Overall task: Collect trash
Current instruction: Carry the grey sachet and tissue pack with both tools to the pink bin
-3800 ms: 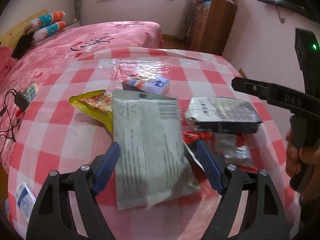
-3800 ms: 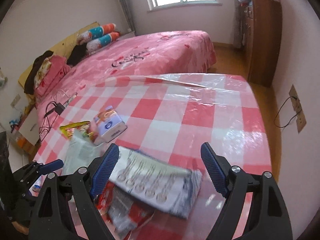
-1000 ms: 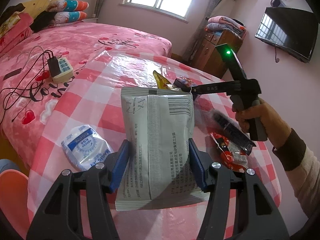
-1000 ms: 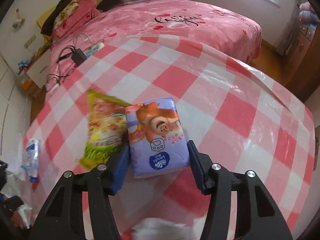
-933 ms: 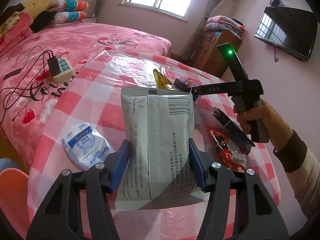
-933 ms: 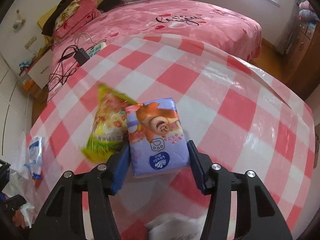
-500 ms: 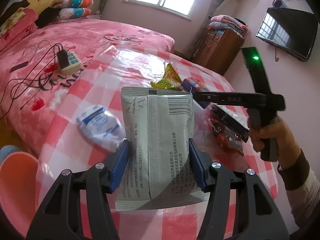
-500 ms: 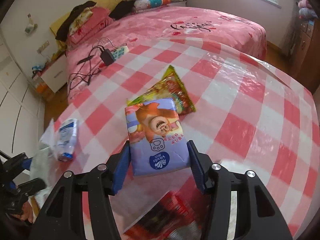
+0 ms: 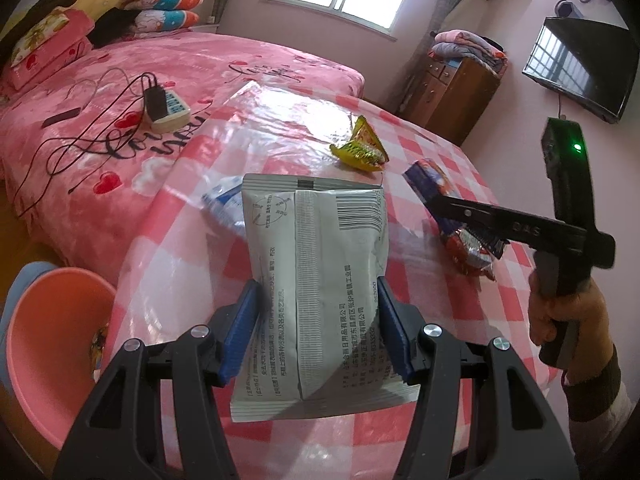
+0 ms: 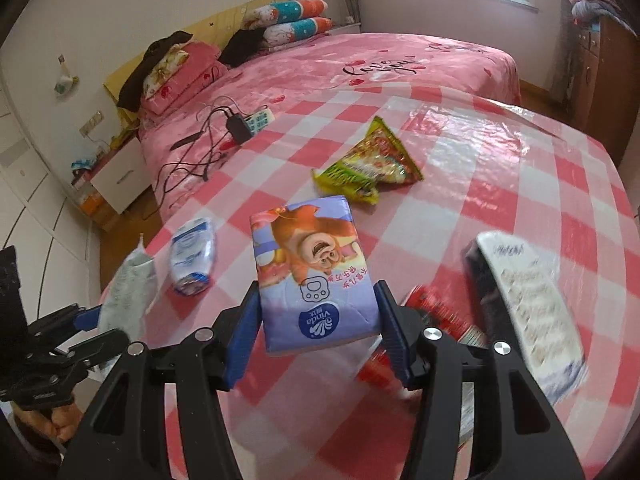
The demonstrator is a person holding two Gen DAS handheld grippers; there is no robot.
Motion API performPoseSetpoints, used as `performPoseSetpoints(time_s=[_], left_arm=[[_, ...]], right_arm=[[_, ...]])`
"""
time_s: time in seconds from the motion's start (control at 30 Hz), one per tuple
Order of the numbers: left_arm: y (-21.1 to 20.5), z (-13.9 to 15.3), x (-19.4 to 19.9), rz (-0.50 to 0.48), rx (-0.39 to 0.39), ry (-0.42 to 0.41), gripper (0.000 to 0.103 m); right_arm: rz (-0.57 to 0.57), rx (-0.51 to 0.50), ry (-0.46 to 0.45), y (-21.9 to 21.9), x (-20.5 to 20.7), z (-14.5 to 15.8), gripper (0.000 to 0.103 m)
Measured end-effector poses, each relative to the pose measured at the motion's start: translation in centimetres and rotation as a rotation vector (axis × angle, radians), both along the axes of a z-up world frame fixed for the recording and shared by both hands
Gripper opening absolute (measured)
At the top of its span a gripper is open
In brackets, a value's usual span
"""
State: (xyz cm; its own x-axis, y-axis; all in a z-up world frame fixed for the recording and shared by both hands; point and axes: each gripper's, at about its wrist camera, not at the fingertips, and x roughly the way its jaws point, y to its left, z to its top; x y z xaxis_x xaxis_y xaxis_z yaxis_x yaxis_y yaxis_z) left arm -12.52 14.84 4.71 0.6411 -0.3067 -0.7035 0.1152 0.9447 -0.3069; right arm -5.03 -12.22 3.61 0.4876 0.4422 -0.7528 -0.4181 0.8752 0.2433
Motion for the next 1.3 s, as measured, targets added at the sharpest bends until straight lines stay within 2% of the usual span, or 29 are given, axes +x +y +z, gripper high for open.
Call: performPoseSetpoints(time_s=[0.57, 0.83, 1.03, 1.3], left_arm=[[3.2, -1.0, -3.7, 0.03, -0.023, 0.026, 0.059], [5.6, -1.0, -5.7, 0.078, -0.033, 0.023, 0.059], [8.9, -1.3, -7.3, 0.152, -0.037, 0.028, 0.059], [14.7, -2.4, -8.9, 0.303, -0.03, 0.05, 0.059]], right_arm=[[0.026, 0.112, 0.046, 3.4, -6.7, -1.0, 0.056], [0.1, 0.16, 0.1, 6.7, -8.8, -1.5, 0.056], [0.198, 0.19, 0.136, 10.8, -10.0, -1.4, 0.056], [0.312, 0.178, 0.143, 16.4, -10.8, -1.0, 0.056]])
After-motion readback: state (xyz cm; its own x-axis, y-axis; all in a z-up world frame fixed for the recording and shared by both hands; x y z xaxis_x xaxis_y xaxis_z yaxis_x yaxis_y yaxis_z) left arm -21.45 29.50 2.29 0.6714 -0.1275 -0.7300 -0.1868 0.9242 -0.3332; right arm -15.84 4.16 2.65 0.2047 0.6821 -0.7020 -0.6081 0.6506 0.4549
